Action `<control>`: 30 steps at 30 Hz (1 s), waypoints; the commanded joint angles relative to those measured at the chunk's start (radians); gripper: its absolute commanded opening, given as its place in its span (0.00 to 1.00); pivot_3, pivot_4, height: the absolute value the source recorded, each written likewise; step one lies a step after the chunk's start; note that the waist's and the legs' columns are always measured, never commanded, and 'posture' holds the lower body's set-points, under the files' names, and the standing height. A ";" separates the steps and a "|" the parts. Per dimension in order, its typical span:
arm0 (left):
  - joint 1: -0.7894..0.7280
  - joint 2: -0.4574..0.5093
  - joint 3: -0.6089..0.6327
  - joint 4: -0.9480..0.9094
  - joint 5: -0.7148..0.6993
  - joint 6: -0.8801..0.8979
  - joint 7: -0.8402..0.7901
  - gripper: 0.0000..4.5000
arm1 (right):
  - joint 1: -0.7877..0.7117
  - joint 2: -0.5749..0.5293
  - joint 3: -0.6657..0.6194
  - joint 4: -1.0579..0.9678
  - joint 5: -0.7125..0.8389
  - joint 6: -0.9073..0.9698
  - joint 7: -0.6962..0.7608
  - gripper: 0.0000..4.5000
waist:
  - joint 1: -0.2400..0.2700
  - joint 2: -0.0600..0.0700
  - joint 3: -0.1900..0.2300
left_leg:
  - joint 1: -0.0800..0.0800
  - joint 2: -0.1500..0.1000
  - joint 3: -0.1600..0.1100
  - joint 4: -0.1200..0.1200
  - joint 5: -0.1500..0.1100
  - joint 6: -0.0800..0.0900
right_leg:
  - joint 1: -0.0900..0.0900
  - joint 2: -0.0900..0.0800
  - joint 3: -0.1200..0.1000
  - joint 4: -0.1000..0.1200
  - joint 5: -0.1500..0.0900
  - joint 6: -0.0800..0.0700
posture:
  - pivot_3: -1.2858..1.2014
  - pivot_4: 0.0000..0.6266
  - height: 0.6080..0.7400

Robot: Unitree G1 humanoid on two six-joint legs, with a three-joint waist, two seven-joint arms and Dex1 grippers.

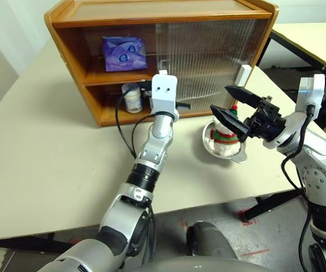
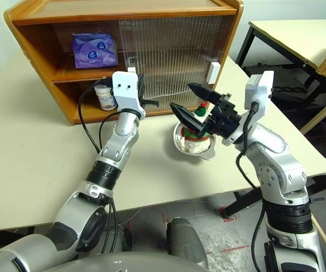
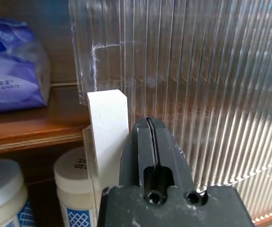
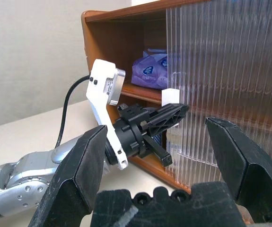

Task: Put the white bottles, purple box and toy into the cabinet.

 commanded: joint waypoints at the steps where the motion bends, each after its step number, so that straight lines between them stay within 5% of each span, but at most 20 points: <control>1: -0.008 -0.025 0.025 0.020 0.011 -0.011 0.045 0.00 | -0.005 0.000 -0.005 0.003 0.002 -0.012 0.006 1.00 | 0.000 0.000 0.000 | 0.000 0.000 0.000 0.000 0.000 0.000 | 0.000 0.000 0.000 0.000 0.000 0.000 | 0.47 0.00 1.00; 30: 0.096 0.025 0.093 -0.233 0.062 0.150 0.153 0.00 | -0.042 0.016 0.009 0.059 -0.011 -0.033 0.032 1.00 | -0.018 0.000 0.000 | 0.000 0.000 0.000 0.000 0.000 0.000 | 0.000 0.000 0.000 0.000 0.001 0.000 | 0.49 0.00 1.00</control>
